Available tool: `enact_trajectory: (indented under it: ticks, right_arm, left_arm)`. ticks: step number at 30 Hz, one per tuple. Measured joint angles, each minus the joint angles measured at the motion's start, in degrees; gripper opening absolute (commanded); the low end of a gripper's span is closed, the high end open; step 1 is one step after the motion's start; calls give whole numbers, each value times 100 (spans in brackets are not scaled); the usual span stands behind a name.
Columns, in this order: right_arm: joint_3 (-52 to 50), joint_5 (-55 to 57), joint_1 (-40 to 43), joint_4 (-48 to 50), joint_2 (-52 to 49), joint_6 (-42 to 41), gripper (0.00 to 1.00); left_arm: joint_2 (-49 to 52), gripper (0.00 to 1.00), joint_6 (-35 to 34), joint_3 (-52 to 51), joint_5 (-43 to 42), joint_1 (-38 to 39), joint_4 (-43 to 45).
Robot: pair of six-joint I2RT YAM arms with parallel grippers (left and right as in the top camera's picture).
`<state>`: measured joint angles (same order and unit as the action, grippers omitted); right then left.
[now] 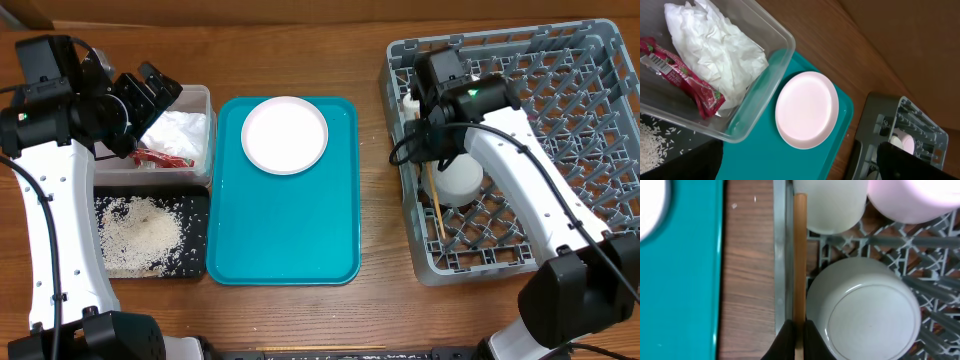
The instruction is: Sort waste into correct bins and load items into the dishwasher
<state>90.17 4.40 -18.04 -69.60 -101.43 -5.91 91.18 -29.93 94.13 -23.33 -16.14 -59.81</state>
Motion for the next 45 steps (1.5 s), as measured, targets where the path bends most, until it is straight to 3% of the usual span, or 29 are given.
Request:
enact_trajectory:
  ticks: [3, 8, 10, 27, 34, 37, 45]
  right_arm:
    - [-251, -13, 0, 101, 0, 66, 4]
    - [-459, -31, 0, 291, 0, 164, 31]
    - [-459, -46, 0, 323, 0, 181, 36]
    - [-505, -1095, 0, 286, -2, 70, 32]
    - [-962, -1104, 0, 846, 35, -55, 31]
    - [-1038, -1126, 0, 999, 68, -87, 24]
    - [-1207, -1165, -63, 1080, 31, -155, 25]
  left_arm:
    - [0, 100, 0, 0, -2, 0, -2]
    - [0, 100, 0, 0, 0, 0, 0]
    - [0, 100, 0, 0, 0, 0, 0]
    - [0, 100, 0, 0, -2, 0, -2]
    - [0, 100, 0, 0, -2, 0, -2]
    - [0, 100, 0, 0, -2, 0, -4]
    - [0, 100, 0, 0, 0, 0, -2]
